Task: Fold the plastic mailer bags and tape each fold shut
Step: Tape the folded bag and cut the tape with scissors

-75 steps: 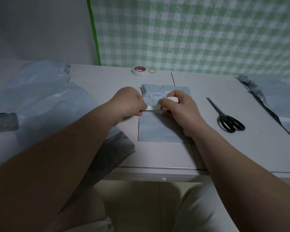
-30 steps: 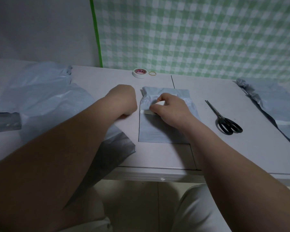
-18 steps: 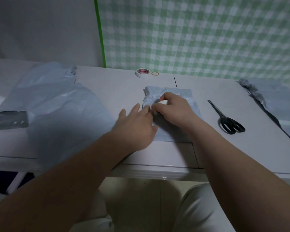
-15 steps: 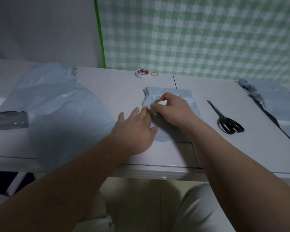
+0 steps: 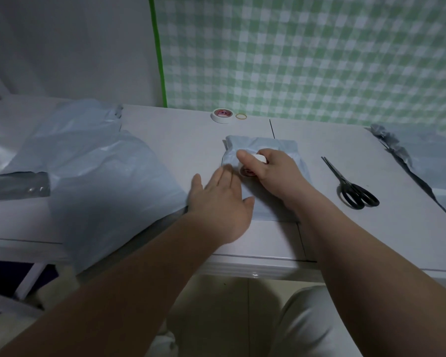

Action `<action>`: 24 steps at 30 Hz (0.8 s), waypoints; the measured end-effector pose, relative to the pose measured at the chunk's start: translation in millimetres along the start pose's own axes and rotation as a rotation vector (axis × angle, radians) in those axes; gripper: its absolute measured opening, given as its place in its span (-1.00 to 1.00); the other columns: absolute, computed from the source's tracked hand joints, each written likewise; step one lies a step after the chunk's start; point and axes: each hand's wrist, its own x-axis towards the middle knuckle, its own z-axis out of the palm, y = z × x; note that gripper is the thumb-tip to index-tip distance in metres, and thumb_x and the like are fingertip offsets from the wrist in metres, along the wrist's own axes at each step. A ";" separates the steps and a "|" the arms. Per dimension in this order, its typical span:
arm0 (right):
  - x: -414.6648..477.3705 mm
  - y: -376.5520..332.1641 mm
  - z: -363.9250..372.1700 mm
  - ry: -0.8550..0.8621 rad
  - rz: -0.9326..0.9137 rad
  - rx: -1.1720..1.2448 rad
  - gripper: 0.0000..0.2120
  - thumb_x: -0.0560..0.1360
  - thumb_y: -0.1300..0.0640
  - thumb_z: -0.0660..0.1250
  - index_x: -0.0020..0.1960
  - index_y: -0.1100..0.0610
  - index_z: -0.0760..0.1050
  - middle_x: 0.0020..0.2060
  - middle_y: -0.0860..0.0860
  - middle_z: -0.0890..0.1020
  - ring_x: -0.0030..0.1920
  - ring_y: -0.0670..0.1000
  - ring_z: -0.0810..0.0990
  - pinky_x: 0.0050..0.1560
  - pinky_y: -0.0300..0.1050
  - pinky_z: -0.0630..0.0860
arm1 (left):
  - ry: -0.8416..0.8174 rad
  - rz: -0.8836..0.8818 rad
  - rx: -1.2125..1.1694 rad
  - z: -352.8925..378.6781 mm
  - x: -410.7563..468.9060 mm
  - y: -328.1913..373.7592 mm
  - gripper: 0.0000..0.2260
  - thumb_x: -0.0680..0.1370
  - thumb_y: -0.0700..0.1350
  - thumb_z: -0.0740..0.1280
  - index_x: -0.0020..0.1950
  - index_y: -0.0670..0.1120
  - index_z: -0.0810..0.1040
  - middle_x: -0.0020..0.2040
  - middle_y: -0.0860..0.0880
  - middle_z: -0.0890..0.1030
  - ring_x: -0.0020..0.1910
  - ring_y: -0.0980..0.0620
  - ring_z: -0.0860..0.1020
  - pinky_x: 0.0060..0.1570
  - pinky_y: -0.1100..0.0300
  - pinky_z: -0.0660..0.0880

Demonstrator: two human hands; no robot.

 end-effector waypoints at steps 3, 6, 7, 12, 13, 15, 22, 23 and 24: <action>0.8 5.0 -0.1 0.025 -0.012 0.019 -0.52 0.50 -0.24 0.24 -0.35 0.11 0.28 -0.42 -0.03 0.41 -0.35 -0.05 0.37 -0.24 -0.13 0.30 | 0.010 -0.015 -0.010 3.1 -0.3 0.1 -0.40 0.62 0.17 -0.12 0.56 -0.12 -0.18 0.58 -0.04 -0.14 0.54 0.04 -0.16 0.47 -0.17 -0.18; 2.1 6.1 3.4 0.052 -0.040 0.048 -0.54 0.51 -0.17 0.28 -0.38 0.10 0.24 -0.44 -0.04 0.37 -0.38 -0.06 0.33 -0.25 -0.14 0.28 | 0.019 -0.019 0.036 3.7 0.3 1.2 -0.39 0.61 0.19 -0.13 0.55 -0.12 -0.18 0.58 -0.05 -0.13 0.54 0.03 -0.16 0.46 -0.18 -0.20; 2.9 6.5 4.4 0.062 -0.044 0.057 -0.54 0.50 -0.15 0.30 -0.39 0.10 0.24 -0.45 -0.04 0.36 -0.39 -0.07 0.33 -0.26 -0.14 0.28 | 0.020 -0.018 0.047 4.0 0.3 1.3 -0.38 0.61 0.19 -0.14 0.56 -0.12 -0.18 0.58 -0.05 -0.13 0.54 0.03 -0.16 0.46 -0.18 -0.21; 10.9 8.8 4.3 0.106 -0.005 0.200 -0.55 0.46 -0.03 0.40 -0.43 0.07 0.23 -0.52 -0.07 0.33 -0.50 -0.15 0.28 -0.41 -0.29 0.26 | 0.008 -0.016 0.055 3.9 0.4 0.8 -0.38 0.61 0.20 -0.14 0.56 -0.12 -0.16 0.58 -0.06 -0.13 0.54 0.01 -0.19 0.46 -0.15 -0.21; 12.2 9.3 3.1 0.105 -0.004 0.210 -0.56 0.46 0.00 0.41 -0.43 0.07 0.23 -0.52 -0.07 0.33 -0.52 -0.17 0.27 -0.45 -0.32 0.24 | 0.007 -0.017 0.052 3.8 0.4 0.7 -0.38 0.61 0.19 -0.14 0.56 -0.13 -0.15 0.58 -0.06 -0.13 0.54 0.01 -0.19 0.47 -0.14 -0.21; 14.7 11.2 0.0 0.101 -0.004 0.206 -0.57 0.44 0.03 0.43 -0.43 0.07 0.24 -0.55 -0.10 0.33 -0.54 -0.19 0.26 -0.48 -0.34 0.23 | 0.005 -0.019 0.047 3.7 0.0 0.7 -0.38 0.61 0.19 -0.13 0.56 -0.13 -0.15 0.57 -0.07 -0.14 0.54 0.01 -0.19 0.47 -0.14 -0.21; 16.9 10.7 -13.6 0.097 -0.012 -0.119 -0.68 0.41 0.02 0.42 -0.41 0.08 0.37 -0.53 -0.13 0.48 -0.45 -0.17 0.43 -0.36 -0.20 0.35 | -0.005 -0.016 0.050 2.7 0.1 0.4 -0.39 0.61 0.20 -0.15 0.56 -0.11 -0.16 0.57 -0.07 -0.17 0.54 0.00 -0.20 0.47 -0.14 -0.21; 16.7 9.3 -13.0 0.095 -0.020 -0.174 -0.69 0.41 0.01 0.40 -0.41 0.07 0.38 -0.48 -0.11 0.53 -0.38 -0.12 0.48 -0.31 -0.18 0.40 | -0.005 -0.017 0.049 2.5 0.2 0.3 -0.39 0.61 0.19 -0.15 0.56 -0.11 -0.16 0.57 -0.07 -0.17 0.54 0.00 -0.20 0.47 -0.14 -0.20; 16.5 8.5 -11.6 0.095 -0.025 -0.214 -0.71 0.41 0.00 0.39 -0.40 0.06 0.39 -0.43 -0.08 0.58 -0.32 -0.06 0.53 -0.24 -0.14 0.45 | -0.009 -0.016 0.048 2.2 0.4 0.4 -0.39 0.61 0.20 -0.15 0.56 -0.10 -0.17 0.57 -0.07 -0.17 0.54 0.00 -0.20 0.47 -0.14 -0.20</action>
